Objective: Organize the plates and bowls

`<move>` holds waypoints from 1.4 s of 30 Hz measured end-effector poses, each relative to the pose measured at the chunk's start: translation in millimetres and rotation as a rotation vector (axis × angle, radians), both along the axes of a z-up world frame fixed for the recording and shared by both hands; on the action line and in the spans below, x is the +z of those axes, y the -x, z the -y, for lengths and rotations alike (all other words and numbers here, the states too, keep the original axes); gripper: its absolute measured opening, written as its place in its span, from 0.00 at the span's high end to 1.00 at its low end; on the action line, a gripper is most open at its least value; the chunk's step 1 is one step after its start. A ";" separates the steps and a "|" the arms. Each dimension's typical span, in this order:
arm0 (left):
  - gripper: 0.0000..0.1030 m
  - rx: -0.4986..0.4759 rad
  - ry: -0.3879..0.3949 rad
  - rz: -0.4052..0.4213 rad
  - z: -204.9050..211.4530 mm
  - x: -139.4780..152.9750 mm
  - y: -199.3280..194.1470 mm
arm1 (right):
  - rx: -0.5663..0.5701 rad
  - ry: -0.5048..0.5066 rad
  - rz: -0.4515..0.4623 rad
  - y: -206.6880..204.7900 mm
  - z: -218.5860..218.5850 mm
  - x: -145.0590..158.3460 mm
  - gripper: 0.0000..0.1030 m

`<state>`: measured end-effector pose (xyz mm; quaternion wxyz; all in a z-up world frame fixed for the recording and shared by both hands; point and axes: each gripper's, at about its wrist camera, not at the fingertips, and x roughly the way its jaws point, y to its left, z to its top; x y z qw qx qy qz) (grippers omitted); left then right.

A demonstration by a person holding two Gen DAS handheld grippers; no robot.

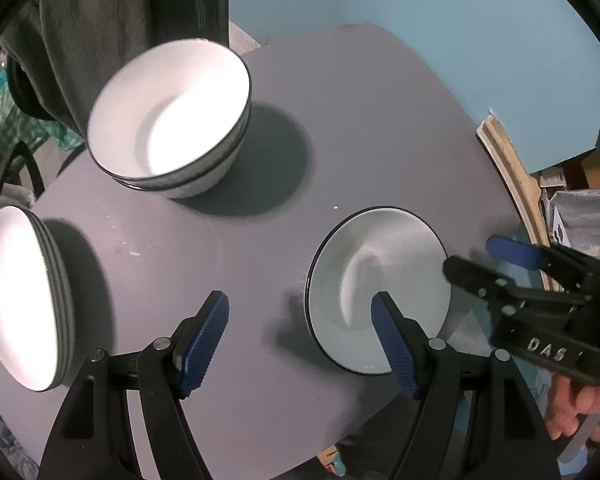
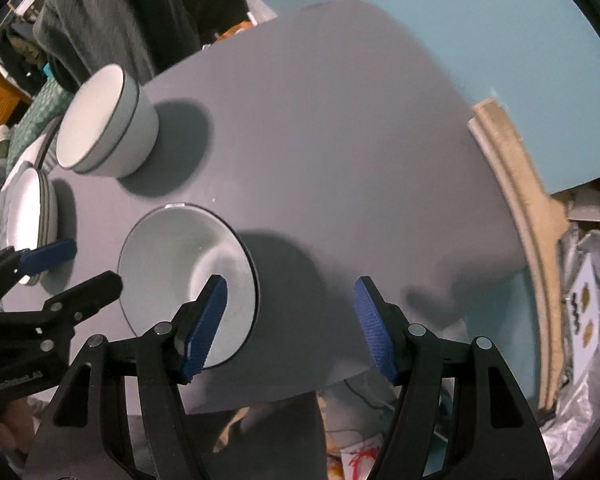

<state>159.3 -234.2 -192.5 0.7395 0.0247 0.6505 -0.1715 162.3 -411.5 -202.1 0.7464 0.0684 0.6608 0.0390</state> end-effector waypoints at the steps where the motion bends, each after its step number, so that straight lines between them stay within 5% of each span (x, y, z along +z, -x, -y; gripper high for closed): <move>1: 0.27 0.004 -0.003 -0.004 0.4 -3.2 -0.2 | 0.001 -0.006 -0.005 0.1 -0.7 -3.1 0.36; 17: 0.29 0.012 -0.032 -0.046 12.6 -48.8 -0.9 | 0.035 -0.036 -0.062 -2.5 -7.0 -40.7 0.41; 23: 0.47 0.029 -0.028 -0.083 16.3 -56.9 -3.8 | 0.060 -0.039 -0.063 1.3 -11.6 -40.6 0.52; 32: 0.78 0.027 0.014 -0.137 14.9 -65.0 -8.3 | 0.079 -0.058 -0.113 0.4 -16.0 -40.2 0.85; 42: 0.90 0.062 0.009 -0.164 17.6 -65.0 -14.3 | 0.052 -0.073 -0.159 -11.6 -22.6 -39.1 0.92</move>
